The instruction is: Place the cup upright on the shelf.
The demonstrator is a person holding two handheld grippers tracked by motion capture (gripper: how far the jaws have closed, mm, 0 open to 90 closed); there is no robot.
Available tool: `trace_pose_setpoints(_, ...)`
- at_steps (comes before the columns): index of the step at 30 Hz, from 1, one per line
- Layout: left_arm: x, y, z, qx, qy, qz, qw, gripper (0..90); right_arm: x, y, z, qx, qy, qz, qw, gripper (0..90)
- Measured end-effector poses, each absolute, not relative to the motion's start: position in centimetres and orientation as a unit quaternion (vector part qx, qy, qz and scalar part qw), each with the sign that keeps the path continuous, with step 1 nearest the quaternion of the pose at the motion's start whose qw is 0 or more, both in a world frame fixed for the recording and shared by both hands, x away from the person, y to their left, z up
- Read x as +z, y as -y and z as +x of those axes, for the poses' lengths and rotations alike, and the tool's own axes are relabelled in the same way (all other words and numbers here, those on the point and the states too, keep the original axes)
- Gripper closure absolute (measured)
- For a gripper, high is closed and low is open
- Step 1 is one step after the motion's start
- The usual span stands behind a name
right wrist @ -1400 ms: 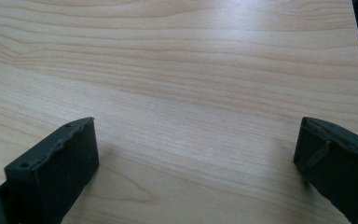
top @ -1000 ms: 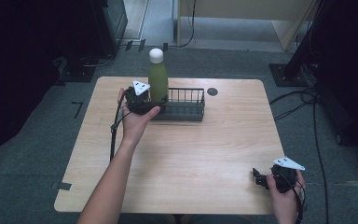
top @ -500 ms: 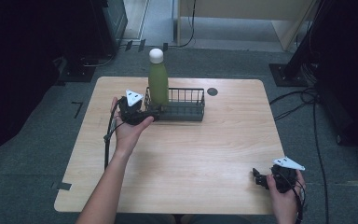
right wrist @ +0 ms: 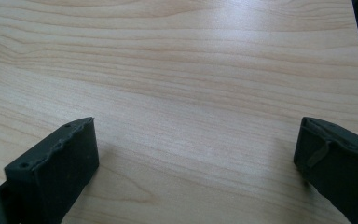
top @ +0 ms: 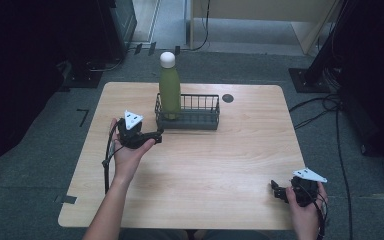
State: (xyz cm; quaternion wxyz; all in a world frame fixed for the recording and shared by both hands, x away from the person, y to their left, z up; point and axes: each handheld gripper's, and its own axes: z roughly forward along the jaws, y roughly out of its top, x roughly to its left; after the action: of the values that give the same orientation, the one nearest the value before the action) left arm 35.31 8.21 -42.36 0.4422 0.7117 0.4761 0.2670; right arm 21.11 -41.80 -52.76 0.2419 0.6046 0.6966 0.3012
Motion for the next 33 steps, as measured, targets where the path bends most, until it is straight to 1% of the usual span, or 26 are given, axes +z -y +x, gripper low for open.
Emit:
trace_pose_setpoints(21, -46.9, -13.2, 31.0, 0.252, -0.520, 0.708, 0.405, 2.6, -52.8, 41.8, 21.1, 0.301, -0.697, 0.604, 0.242, 0.0)
trace_pose_setpoints(33, -50.0, -17.6, 28.4, 0.239, -0.558, 0.704, 0.368, 2.6, -52.8, 41.8, 21.1, 0.301, -0.697, 0.604, 0.242, 0.0)
